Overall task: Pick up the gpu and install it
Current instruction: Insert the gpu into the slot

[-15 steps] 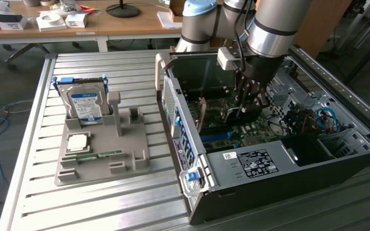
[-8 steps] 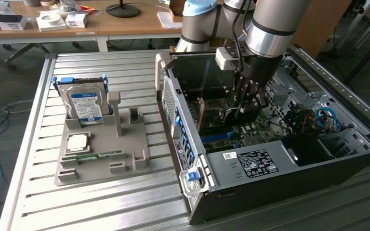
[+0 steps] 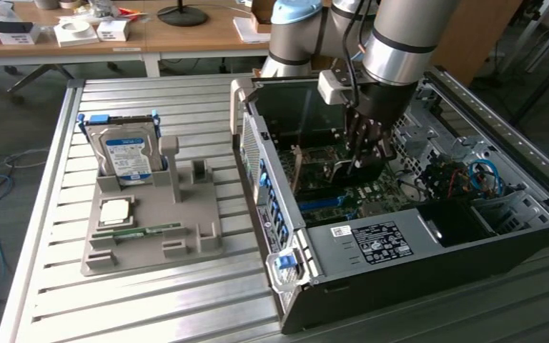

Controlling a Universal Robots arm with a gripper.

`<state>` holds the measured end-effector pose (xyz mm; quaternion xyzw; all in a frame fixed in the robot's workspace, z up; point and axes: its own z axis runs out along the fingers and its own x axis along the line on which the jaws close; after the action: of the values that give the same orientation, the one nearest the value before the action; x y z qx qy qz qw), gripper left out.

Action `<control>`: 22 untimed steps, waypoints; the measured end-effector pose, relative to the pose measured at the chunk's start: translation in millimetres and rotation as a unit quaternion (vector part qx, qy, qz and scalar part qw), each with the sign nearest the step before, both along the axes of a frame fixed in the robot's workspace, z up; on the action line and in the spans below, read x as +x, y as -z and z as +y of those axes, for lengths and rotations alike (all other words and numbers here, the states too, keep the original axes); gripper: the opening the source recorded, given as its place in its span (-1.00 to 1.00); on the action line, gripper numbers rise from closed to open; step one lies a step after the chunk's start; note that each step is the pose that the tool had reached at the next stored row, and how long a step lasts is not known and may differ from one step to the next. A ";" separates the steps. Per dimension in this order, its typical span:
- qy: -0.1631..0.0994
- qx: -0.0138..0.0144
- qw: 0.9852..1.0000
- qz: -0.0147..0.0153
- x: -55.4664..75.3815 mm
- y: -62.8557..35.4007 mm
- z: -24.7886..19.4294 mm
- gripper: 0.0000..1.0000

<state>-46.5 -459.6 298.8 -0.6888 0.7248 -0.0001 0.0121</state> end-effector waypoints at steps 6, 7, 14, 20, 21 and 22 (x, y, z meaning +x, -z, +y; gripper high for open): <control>0.000 0.000 1.000 0.000 0.0 0.6 0.0 -0.47; 0.000 0.000 1.000 0.000 0.0 0.6 0.0 -0.47; 0.000 0.000 1.000 0.000 0.0 1.5 0.0 -0.47; 0.000 0.000 1.000 0.000 0.0 2.4 0.0 -0.47; 0.000 0.000 1.000 0.000 0.0 2.5 0.0 -0.47; 0.000 0.000 1.000 0.000 -0.1 2.7 0.0 -0.47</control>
<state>-46.6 -459.6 296.2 -0.6888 0.7248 -0.0001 0.0121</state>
